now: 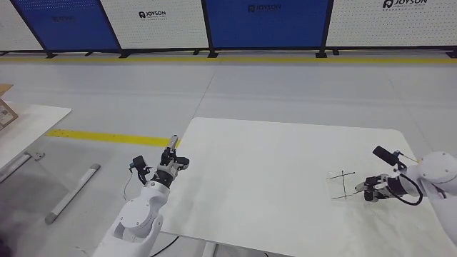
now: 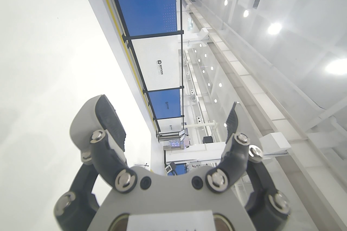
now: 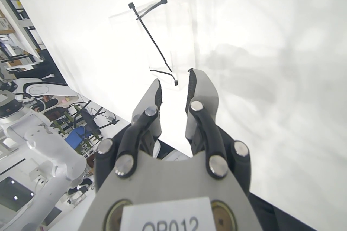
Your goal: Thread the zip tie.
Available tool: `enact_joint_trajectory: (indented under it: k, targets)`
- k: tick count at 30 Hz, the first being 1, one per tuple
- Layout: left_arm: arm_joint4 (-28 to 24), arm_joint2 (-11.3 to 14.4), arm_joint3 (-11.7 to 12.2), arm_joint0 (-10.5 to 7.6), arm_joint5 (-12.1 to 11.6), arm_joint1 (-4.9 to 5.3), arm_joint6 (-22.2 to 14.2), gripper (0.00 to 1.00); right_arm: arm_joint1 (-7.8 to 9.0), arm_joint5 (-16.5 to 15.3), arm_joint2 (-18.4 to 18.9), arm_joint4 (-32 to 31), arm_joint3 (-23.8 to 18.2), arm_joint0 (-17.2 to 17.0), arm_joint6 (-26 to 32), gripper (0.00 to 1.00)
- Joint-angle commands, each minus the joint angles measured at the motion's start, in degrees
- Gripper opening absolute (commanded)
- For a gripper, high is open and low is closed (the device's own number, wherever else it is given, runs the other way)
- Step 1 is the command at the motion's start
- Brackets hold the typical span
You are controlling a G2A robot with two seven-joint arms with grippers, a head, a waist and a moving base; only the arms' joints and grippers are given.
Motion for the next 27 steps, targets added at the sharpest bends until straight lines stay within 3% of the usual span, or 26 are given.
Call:
enact_joint_trajectory:
  k: [1,10,16,20,27]
  targets:
    - [0.0,0.0,0.0,0.0,0.0,0.0,0.0,1.0,-0.06,0.17,-0.28,-0.11,0.21,0.23,0.02,0.24]
    - [0.0,0.0,0.0,0.0,0.0,0.0,0.0,1.0,-0.57,0.3,-1.98,-0.12,2.26,1.81,0.17,0.19]
    - [0.0,0.0,0.0,0.0,0.0,0.0,0.0,1.0,-0.77,-0.02,-2.65,0.11,3.48,2.61,0.17,0.22]
    - [0.0,0.0,0.0,0.0,0.0,0.0,0.0,1.0,-0.79,-0.26,-2.76,0.28,3.84,2.85,0.17,0.14]
    - [0.0,0.0,0.0,0.0,0.0,0.0,0.0,1.0,-0.69,-0.59,-2.8,0.39,3.97,2.93,0.17,0.19]
